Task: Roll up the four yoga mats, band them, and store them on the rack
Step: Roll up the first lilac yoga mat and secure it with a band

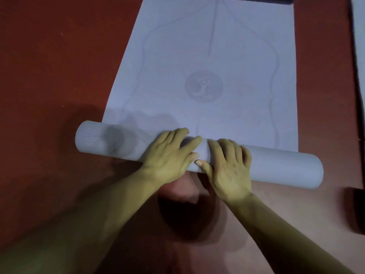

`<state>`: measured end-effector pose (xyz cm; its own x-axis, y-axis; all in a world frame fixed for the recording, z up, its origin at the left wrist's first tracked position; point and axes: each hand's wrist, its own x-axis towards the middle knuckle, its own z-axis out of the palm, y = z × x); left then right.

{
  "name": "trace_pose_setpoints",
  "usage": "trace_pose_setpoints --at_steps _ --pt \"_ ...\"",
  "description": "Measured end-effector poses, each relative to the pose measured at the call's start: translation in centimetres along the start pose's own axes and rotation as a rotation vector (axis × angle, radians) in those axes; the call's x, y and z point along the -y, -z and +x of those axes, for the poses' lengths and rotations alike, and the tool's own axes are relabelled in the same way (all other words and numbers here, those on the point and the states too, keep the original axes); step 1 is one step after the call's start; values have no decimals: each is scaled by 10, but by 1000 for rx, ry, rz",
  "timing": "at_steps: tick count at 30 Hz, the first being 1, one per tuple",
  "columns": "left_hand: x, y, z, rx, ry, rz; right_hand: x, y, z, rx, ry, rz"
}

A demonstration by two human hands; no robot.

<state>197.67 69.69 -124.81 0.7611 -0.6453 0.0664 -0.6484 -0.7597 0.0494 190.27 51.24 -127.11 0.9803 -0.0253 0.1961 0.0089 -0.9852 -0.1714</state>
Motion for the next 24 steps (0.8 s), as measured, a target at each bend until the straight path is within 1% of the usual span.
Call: trace_pose_setpoints --at_steps 5,9,14,20,21,24 --pt "10 -6 4 90 -98 124 0 -3 6 -58 -9 -13" --pt "15 -15 16 73 -71 95 -1 -6 14 -88 -70 40" --pt "21 -15 21 13 -79 50 -11 -4 15 -68 77 -9" --pt "26 -10 29 -80 -33 -15 -18 -4 35 -87 115 -39" --pt "26 -10 26 -84 -19 -14 -19 -3 38 -82 113 -37" --pt "27 -11 17 -21 -14 37 -18 -1 45 -60 100 -34"
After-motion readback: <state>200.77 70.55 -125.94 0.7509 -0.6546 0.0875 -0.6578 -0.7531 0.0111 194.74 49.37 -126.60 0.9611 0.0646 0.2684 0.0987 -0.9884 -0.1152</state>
